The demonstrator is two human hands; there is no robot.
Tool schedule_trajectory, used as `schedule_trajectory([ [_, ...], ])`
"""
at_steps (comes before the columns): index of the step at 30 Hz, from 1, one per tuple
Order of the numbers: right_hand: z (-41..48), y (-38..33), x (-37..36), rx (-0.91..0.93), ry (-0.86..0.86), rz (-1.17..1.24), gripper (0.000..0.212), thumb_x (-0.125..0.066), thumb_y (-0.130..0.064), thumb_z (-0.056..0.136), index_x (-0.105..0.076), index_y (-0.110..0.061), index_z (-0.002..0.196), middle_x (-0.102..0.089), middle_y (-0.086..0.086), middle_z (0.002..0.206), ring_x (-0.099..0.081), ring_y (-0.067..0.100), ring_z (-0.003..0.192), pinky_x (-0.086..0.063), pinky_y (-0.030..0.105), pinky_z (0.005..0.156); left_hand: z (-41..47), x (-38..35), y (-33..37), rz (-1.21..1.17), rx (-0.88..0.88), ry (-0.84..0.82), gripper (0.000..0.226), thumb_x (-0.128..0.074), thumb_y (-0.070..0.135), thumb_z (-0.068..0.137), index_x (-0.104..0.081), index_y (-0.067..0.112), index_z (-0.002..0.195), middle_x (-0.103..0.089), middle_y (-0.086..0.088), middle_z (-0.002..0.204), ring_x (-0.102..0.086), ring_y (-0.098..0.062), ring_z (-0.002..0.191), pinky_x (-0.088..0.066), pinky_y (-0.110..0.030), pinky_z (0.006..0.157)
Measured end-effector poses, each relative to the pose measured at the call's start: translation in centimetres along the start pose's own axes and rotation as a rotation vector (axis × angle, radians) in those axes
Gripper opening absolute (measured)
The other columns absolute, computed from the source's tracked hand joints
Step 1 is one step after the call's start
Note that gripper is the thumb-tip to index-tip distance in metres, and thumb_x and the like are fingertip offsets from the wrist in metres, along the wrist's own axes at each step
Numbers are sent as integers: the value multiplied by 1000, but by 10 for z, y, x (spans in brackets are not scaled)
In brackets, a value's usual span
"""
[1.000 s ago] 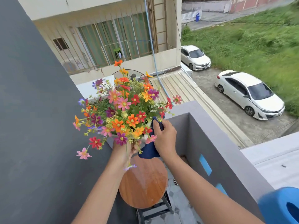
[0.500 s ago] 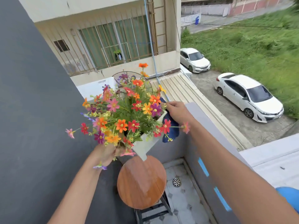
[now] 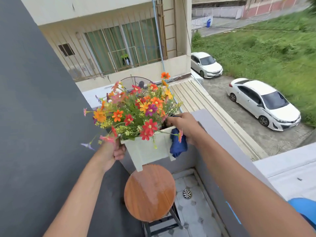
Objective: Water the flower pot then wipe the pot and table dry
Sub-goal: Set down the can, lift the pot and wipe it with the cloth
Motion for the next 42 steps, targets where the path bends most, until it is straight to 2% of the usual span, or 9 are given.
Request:
schedule_trajectory([
  [6, -7, 16, -9, 4, 228, 273, 16, -67, -19, 59, -61, -9, 70, -44, 11, 65, -42, 20, 61, -35, 33, 57, -25, -19, 1, 73, -87, 315, 18, -43, 21, 91, -55, 9, 97, -51, -5, 57, -25, -9, 33, -14, -15, 38],
  [13, -22, 10, -26, 248, 362, 126, 33, -69, -16, 72, -37, -13, 65, -26, 6, 64, -23, 16, 61, -20, 30, 51, -55, -87, -20, 222, -19, 131, 26, -48, 47, 93, -65, 29, 102, -50, -2, 68, -35, -10, 40, -23, -22, 43],
  [18, -37, 23, -41, 316, 369, 80, 44, -70, -10, 74, -29, -15, 63, -20, -4, 58, -16, 10, 51, -19, 24, 44, -57, -98, -9, 211, -39, 214, 44, -57, 53, 88, -65, 11, 80, -65, -6, 70, -61, -17, 58, -46, -25, 53],
  [23, -41, 23, -48, 379, 361, 46, 47, -73, -12, 73, -27, -16, 64, -23, -5, 59, -20, 10, 52, -20, 23, 46, -50, -88, -7, 331, -10, 248, 27, -55, 29, 93, -64, 5, 83, -65, -10, 79, -58, -17, 58, -40, -23, 45],
  [26, -43, 18, -51, 438, 314, 22, 47, -73, -16, 80, -29, -19, 63, -31, -4, 63, -31, 8, 55, -26, 20, 51, -48, -84, -3, 329, 1, 205, 33, -49, 27, 95, -62, 9, 71, -65, -9, 68, -58, -15, 51, -41, -22, 45],
  [30, -41, 7, -52, 516, 242, 23, 41, -56, -4, 90, -34, -29, 66, -41, -7, 71, -43, 2, 66, -32, 16, 62, -49, -76, 2, 227, 48, 142, 28, -45, 22, 91, -56, 9, 67, -50, 3, 41, -31, -6, 26, -19, -10, 33],
  [34, -24, -10, -45, 621, 324, -112, 24, -51, -7, 91, -44, -24, 75, -48, 6, 81, -41, 13, 73, -29, 26, 65, -51, -75, 2, 142, 64, 76, 23, -47, 19, 88, -55, 6, 70, -54, -5, 56, -26, -9, 34, -14, -19, 40],
  [37, 1, -15, -28, 580, 425, -186, 7, -49, -12, 93, -51, -14, 86, -48, 8, 88, -40, 15, 73, -27, 30, 64, -58, -78, 2, 83, 62, 34, 22, -49, 15, 89, -53, 5, 69, -55, -10, 59, -27, -12, 41, -17, -22, 41],
  [42, 24, 20, -15, 337, 459, -229, 16, -45, -17, 97, -57, -6, 98, -48, 9, 96, -47, 24, 81, -30, 31, 71, -58, -76, 1, 15, 47, 26, 19, -49, 11, 91, -55, 2, 75, -56, -12, 57, -32, -11, 39, -21, -21, 38],
])
Point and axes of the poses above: each hand's wrist, its own z-axis towards the middle knuckle, its own x-axis out of the back of the hand, y = z × x, the point moved 5 cm from there along z, towards the middle knuckle
